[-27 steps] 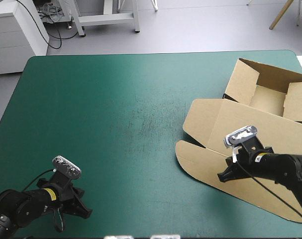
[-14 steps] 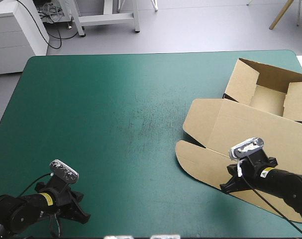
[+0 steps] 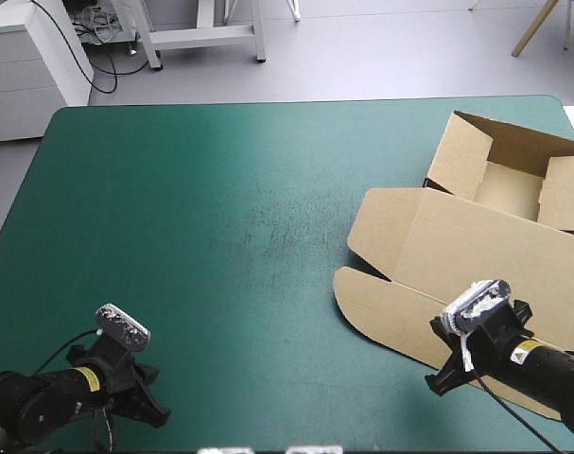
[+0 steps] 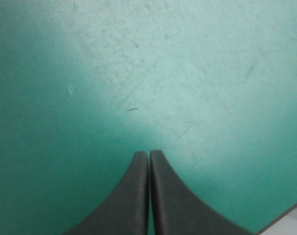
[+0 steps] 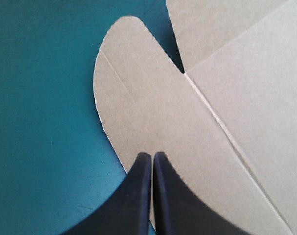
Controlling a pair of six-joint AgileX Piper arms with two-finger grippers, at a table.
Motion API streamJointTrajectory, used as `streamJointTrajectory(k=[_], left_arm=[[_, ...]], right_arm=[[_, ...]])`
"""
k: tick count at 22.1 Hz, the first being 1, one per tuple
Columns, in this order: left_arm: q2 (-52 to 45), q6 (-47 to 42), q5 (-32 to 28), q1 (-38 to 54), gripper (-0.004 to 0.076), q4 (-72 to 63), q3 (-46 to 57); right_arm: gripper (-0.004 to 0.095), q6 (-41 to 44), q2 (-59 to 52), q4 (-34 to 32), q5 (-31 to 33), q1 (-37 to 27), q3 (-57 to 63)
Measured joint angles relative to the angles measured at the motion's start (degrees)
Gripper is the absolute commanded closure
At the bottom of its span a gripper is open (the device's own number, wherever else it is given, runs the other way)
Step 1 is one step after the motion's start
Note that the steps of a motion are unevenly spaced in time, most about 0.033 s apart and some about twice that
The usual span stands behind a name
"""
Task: Fold the box
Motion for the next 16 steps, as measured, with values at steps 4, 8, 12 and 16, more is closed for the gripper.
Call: streamJointTrajectory(k=[4, 8, 12, 16], left_arm=[[-0.23, 1.56, -0.97, 0.00, 0.0734, -0.18, 0.00], [-6.15, 3.78, -1.55, 0.00, 0.0734, -0.22, 0.00], [-15.21, 4.10, -1.22, 0.00, 0.0734, -0.22, 0.00], [-22.77, 4.10, -0.97, 0.00, 0.0734, 0.01, 0.00]], right_arm=[[0.0912, -0.36, -7.10, 0.00, 0.00, 0.00, 0.00], [0.0912, 1.53, -14.71, 0.00, 0.64, 0.00, 0.00], [0.0912, 2.66, -20.16, 0.00, 0.93, 0.00, 2.03], [0.0912, 3.45, -22.77, -0.16, 0.29, 0.00, 3.92]])
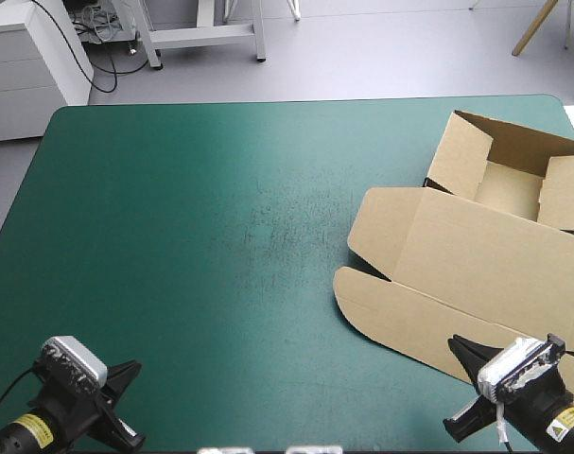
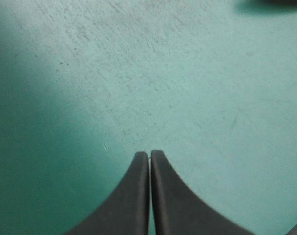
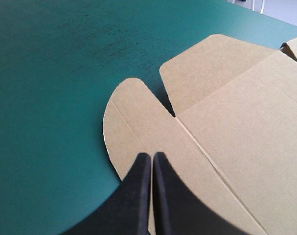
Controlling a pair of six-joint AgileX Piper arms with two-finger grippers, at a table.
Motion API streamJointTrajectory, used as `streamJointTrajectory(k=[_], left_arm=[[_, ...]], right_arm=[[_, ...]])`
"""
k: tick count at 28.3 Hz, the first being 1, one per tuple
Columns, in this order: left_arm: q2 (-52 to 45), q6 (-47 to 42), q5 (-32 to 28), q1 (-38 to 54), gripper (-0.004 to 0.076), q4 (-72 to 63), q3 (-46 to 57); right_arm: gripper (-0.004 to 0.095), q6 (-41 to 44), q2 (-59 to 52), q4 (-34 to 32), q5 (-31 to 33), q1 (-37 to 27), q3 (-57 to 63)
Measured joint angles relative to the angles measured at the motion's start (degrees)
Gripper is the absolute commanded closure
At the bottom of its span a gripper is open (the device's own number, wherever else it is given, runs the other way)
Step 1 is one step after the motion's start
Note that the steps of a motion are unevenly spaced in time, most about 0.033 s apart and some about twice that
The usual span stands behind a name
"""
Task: Fold the box
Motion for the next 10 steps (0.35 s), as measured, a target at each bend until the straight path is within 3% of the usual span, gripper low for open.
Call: streamJointTrajectory(k=[10], left_arm=[[-3.33, 0.04, 2.39, 0.00, 0.0734, 0.00, 0.00]], right_arm=[[0.0912, 0.10, -2.08, -0.04, -0.21, 0.00, 0.07]])
